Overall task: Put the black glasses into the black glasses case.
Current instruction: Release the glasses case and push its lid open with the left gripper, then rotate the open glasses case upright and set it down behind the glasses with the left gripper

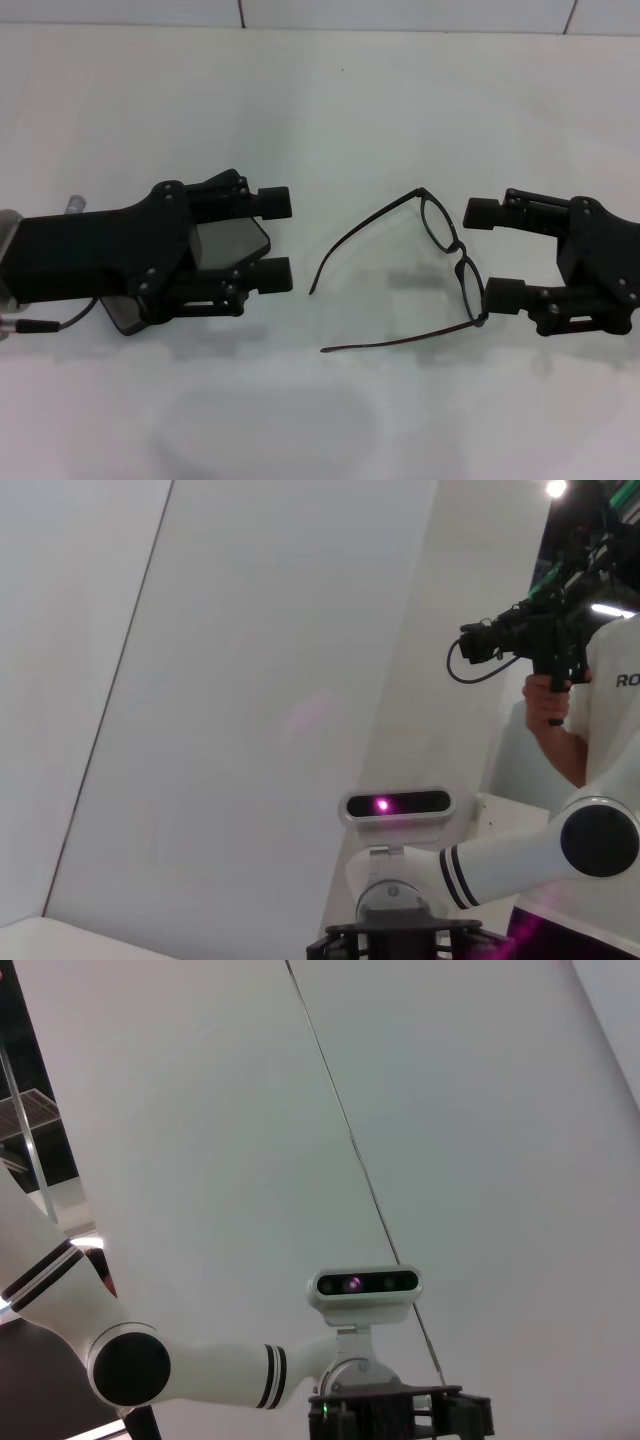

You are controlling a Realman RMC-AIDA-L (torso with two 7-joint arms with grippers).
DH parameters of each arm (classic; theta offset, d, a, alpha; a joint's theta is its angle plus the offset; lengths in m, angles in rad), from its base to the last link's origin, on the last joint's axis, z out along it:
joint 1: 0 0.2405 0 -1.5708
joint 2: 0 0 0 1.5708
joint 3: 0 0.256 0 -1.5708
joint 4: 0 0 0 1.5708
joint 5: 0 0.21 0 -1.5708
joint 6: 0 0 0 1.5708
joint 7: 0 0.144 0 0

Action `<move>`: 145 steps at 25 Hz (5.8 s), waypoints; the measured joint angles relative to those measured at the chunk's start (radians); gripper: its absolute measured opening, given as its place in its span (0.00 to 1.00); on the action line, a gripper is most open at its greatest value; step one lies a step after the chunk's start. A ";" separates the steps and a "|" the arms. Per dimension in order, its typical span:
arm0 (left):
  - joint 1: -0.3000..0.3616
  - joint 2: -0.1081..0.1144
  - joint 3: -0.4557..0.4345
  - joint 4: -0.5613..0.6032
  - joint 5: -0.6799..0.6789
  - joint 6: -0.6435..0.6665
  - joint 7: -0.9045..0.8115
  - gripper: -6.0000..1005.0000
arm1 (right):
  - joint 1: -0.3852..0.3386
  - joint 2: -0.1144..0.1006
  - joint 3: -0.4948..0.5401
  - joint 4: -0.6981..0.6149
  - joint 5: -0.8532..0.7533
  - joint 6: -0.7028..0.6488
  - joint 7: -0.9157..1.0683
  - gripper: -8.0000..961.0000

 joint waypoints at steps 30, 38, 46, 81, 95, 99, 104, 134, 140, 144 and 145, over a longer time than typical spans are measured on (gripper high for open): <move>0.062 -0.099 -0.086 0.911 0.557 -0.301 -0.672 0.69 | -0.097 -0.009 0.090 -0.004 0.010 0.159 -0.021 0.91; 0.024 -0.116 0.113 1.207 1.097 -0.327 -0.948 0.69 | -0.146 0.002 0.175 -0.007 0.012 0.133 -0.023 0.91; 0.005 -0.119 0.217 1.077 1.161 -0.331 -0.991 0.68 | -0.132 -0.001 0.179 -0.009 0.011 0.134 -0.024 0.91; -0.163 -0.119 0.259 0.761 1.303 -0.423 -1.003 0.47 | -0.119 0.000 0.179 0.004 0.009 0.169 -0.050 0.91; -0.120 -0.119 0.358 0.937 1.303 -0.506 -0.976 0.20 | -0.154 0.006 0.181 0.005 0.011 0.159 -0.057 0.91; -0.118 -0.120 0.468 0.951 1.302 -0.660 -0.914 0.20 | -0.175 0.008 0.181 0.005 0.011 0.141 -0.062 0.91; -0.162 -0.120 0.595 0.861 1.302 -0.866 -0.843 0.21 | -0.200 0.009 0.181 0.038 0.009 0.114 -0.081 0.91; -0.297 -0.131 0.854 0.540 1.289 -1.132 -0.874 0.22 | -0.214 0.009 0.179 0.119 0.004 0.101 -0.153 0.91; -0.292 -0.130 0.856 0.544 1.294 -1.130 -0.876 0.24 | -0.212 0.009 0.179 0.119 0.003 0.102 -0.153 0.91; -0.289 -0.128 0.856 0.546 1.297 -1.128 -0.874 0.29 | -0.213 0.009 0.180 0.119 0.003 0.102 -0.153 0.91; -0.288 -0.127 0.855 0.551 1.297 -1.125 -0.874 0.30 | -0.213 0.009 0.180 0.119 0.003 0.102 -0.153 0.91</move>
